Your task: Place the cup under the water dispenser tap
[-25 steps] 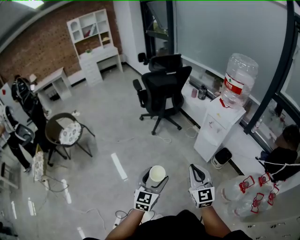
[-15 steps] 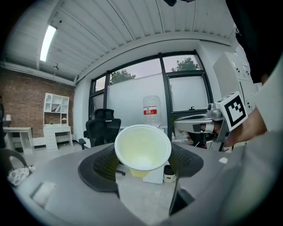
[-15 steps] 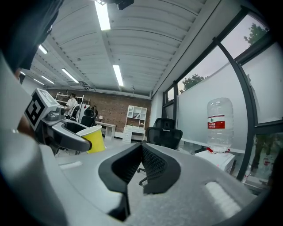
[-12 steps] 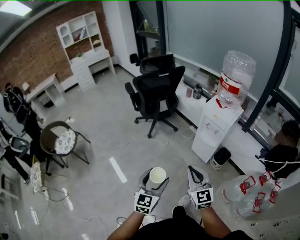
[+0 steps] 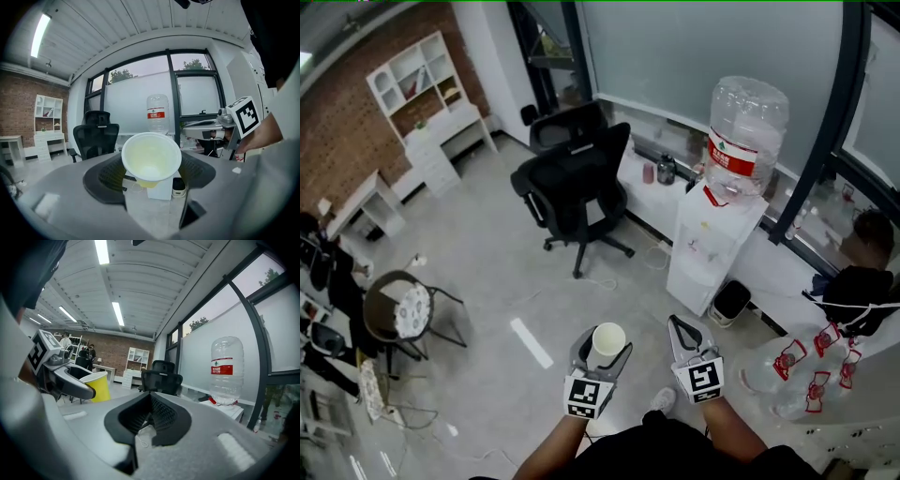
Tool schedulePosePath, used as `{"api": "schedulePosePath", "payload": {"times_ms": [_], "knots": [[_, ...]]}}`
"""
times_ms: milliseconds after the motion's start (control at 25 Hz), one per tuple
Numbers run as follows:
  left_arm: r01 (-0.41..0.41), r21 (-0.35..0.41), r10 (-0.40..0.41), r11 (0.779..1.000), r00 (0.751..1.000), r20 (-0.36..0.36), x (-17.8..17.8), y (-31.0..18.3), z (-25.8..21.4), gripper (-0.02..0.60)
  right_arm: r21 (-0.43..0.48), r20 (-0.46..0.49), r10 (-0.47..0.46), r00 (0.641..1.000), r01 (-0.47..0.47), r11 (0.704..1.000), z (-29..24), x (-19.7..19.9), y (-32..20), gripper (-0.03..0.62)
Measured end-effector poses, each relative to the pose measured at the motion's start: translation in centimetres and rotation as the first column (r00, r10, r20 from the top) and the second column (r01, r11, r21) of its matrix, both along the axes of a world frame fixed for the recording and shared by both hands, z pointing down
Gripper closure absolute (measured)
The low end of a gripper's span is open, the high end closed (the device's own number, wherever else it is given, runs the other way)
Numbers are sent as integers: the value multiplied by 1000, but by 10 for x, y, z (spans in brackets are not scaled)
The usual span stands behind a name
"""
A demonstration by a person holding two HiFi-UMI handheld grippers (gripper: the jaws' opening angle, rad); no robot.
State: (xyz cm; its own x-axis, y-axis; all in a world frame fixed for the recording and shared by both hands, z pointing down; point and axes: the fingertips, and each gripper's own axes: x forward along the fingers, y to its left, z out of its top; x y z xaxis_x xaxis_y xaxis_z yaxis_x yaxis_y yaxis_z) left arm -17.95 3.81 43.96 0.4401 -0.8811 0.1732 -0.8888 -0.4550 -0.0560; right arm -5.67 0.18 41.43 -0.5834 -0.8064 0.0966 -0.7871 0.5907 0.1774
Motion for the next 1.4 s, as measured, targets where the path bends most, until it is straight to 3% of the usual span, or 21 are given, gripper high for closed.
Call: {"api": "schedulePosePath", "payload": {"times_ms": [240,480,680,840,960,1120,1400], "knots": [[-66,-35,67,997,998,8,39,-45,12,219,-57,34,70,997,-68,996,8,43,-43,591],[-135,-42,136,990,990,26,77,-90,10,222,-58,80,82,993,-77,995,13,77,-74,591],[-161,-76,161,984,987,-9,98,-120,14,221,-105,41,160,986,-155,982,29,103,-93,591],[-215,-83,216,973,976,12,114,-145,18,221,-136,33,208,978,-202,970,36,117,-107,591],[-270,-101,274,957,962,21,127,-166,24,222,-159,65,259,964,-246,956,36,123,-119,591],[-356,-115,361,927,932,19,143,-196,30,222,-139,9,315,949,-311,940,38,132,-140,591],[-514,-136,520,847,854,5,157,-234,37,219,-151,-22,448,894,-445,882,42,132,-160,591]]}}
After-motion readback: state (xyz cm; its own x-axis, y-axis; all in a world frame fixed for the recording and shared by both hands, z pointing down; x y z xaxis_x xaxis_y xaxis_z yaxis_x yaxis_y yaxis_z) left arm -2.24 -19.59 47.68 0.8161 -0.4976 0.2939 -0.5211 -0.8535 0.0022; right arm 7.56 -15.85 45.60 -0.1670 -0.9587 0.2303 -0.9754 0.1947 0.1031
